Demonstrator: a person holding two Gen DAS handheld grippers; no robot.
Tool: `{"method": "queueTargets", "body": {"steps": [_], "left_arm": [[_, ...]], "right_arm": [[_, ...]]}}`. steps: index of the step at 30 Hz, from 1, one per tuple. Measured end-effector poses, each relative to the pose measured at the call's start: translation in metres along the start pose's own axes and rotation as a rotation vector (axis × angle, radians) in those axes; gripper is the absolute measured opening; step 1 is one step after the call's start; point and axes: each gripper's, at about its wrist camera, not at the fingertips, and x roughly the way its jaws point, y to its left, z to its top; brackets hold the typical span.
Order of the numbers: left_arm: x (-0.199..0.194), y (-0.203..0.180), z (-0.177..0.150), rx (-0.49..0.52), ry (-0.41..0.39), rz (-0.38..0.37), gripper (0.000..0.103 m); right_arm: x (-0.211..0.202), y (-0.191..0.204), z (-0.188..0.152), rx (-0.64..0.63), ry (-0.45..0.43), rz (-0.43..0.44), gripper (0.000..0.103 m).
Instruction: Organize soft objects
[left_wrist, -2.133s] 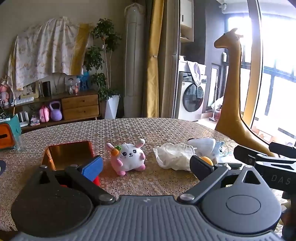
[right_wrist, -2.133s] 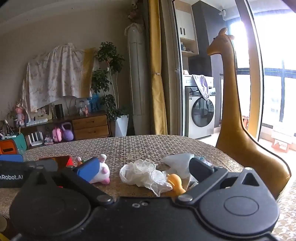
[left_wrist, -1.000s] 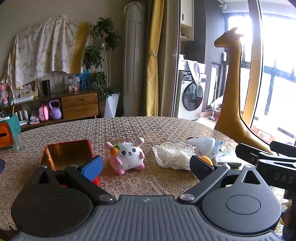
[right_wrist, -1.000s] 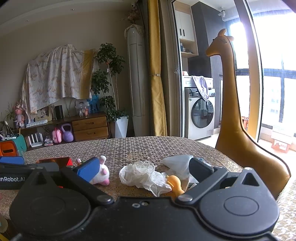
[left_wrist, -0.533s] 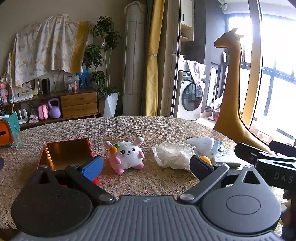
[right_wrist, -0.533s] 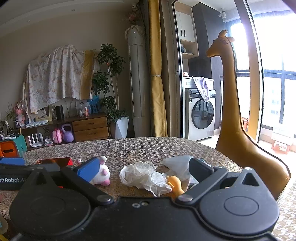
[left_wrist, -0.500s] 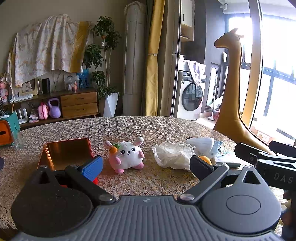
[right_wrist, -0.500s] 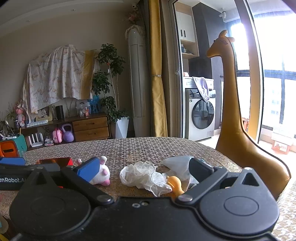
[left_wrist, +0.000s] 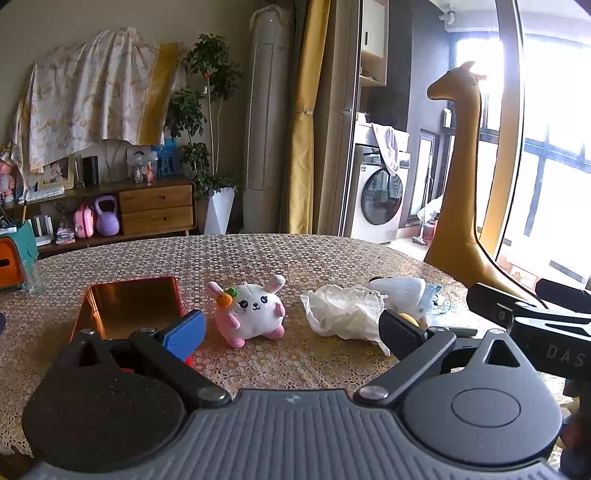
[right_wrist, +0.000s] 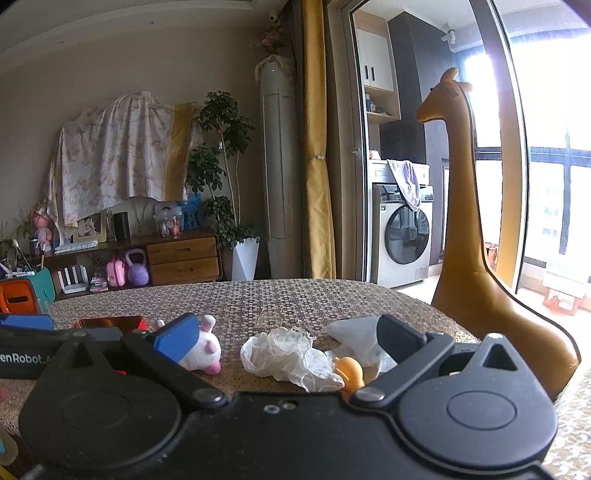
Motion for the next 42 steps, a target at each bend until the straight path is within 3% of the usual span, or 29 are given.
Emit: {"method": "queueTargets", "body": {"steps": [14,25,42], "left_arm": [[0.002,0.003,0.001,-0.014,0.005,-0.013,0.101],[0.032,-0.002,0.009,0.033,0.022,-0.031,0.101],[0.146,-0.038,0.045,0.074,0.244,-0.161,0.101]], "right_arm": [[0.003,0.002,-0.003,-0.001,0.009,0.002,0.102],[0.022,-0.006,-0.003,0.001,0.046,0.009,0.103],[0.099,-0.061,-0.009,0.036,0.304,0.078,0.096]]}}
